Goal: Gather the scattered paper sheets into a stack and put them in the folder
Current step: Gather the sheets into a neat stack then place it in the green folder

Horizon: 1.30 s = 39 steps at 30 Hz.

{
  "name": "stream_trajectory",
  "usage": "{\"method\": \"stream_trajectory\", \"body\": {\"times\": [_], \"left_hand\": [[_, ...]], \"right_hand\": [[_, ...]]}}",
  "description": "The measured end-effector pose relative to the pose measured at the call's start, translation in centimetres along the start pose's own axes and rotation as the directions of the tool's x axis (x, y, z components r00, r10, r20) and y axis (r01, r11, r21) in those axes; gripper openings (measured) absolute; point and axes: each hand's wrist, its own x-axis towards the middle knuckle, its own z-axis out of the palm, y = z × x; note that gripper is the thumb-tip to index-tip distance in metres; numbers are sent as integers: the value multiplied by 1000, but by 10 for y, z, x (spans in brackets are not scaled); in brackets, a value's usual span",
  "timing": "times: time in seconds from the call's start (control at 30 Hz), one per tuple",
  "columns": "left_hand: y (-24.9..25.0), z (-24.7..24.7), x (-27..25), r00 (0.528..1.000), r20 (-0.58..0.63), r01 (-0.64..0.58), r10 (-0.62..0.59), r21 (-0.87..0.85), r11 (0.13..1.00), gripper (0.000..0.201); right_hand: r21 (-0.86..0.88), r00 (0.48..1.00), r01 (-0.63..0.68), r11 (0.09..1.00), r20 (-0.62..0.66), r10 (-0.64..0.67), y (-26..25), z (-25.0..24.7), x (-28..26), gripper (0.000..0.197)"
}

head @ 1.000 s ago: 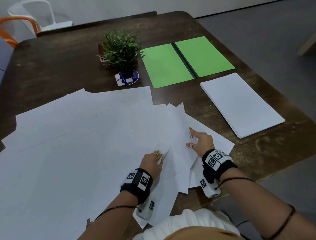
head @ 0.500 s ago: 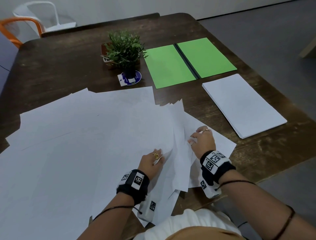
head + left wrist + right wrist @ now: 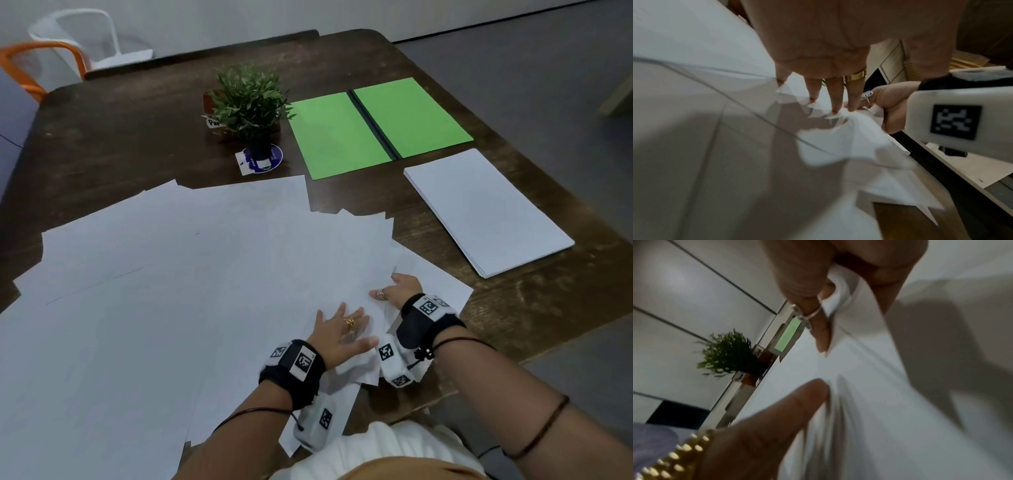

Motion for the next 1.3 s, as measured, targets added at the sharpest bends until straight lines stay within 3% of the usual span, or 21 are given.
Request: {"method": "stream_trajectory", "body": {"times": [0.07, 0.13, 0.2, 0.33, 0.53, 0.6, 0.7, 0.77, 0.87, 0.9, 1.0, 1.07, 1.1, 1.13, 1.2, 1.23, 1.3], "left_hand": [[-2, -5, 0, 998, -59, 44, -39, 81, 996, 95], [-8, -13, -1, 984, -124, 158, -130, 258, 953, 74], [-20, -21, -1, 962, -184, 256, -202, 346, 903, 60], [-36, -36, 0, 920, -282, 350, -272, 278, 895, 61], [-35, -49, 2, 841, -393, 482, -372, 229, 846, 76], [-26, -59, 3, 790, -525, 424, -316, 95, 901, 88], [1, -96, 5, 711, -673, 116, -202, -171, 978, 106], [21, -130, 7, 615, -769, -57, -175, -265, 962, 108], [43, -180, 7, 432, -900, -166, -55, -139, 976, 131], [49, -194, 8, 400, -916, -178, 20, -56, 982, 135], [78, -227, 1, 387, -916, -231, 108, 17, 973, 121], [84, -245, -4, 336, -937, -335, 99, -20, 942, 112], [82, -254, -7, 329, -941, -357, 81, -45, 933, 110], [78, -261, -11, 340, -938, -364, 63, -70, 929, 106], [77, -268, -18, 382, -924, -327, 24, -111, 938, 88], [76, -267, -21, 376, -926, -313, 8, -119, 942, 78], [76, -262, -24, 309, -951, -326, 3, -102, 940, 69]], "right_hand": [[-172, 996, 46, 984, -71, -59, -2, 1, 2, 39], [-247, 974, 156, 956, -121, -190, -10, -2, -3, 36], [-293, 921, 296, 909, -166, -353, -26, -7, -12, 26], [-293, 802, 469, 833, -252, -541, -59, -18, -28, 23], [-237, 662, 599, 765, -391, -640, -102, -39, -51, 27], [-143, 610, 676, 723, -441, -658, -117, -47, -61, 30], [-146, 503, 763, 630, -478, -720, -135, -61, -69, 31], [-249, 397, 796, 552, -476, -785, -145, -71, -73, 24], [-447, 232, 787, 425, -424, -875, -159, -82, -82, 19], [-496, 186, 781, 379, -394, -900, -163, -85, -84, 22], [-529, 85, 802, 276, -357, -930, -173, -95, -88, 26], [-485, 26, 847, 219, -374, -927, -178, -104, -93, 17], [-436, 19, 875, 209, -401, -916, -180, -110, -96, 15], [-357, 46, 907, 222, -440, -897, -182, -115, -98, 19], [-110, 190, 953, 281, -505, -842, -185, -126, -101, 31], [3, 253, 956, 294, -520, -816, -186, -130, -101, 36], [112, 300, 952, 286, -537, -788, -187, -136, -102, 39]]}}
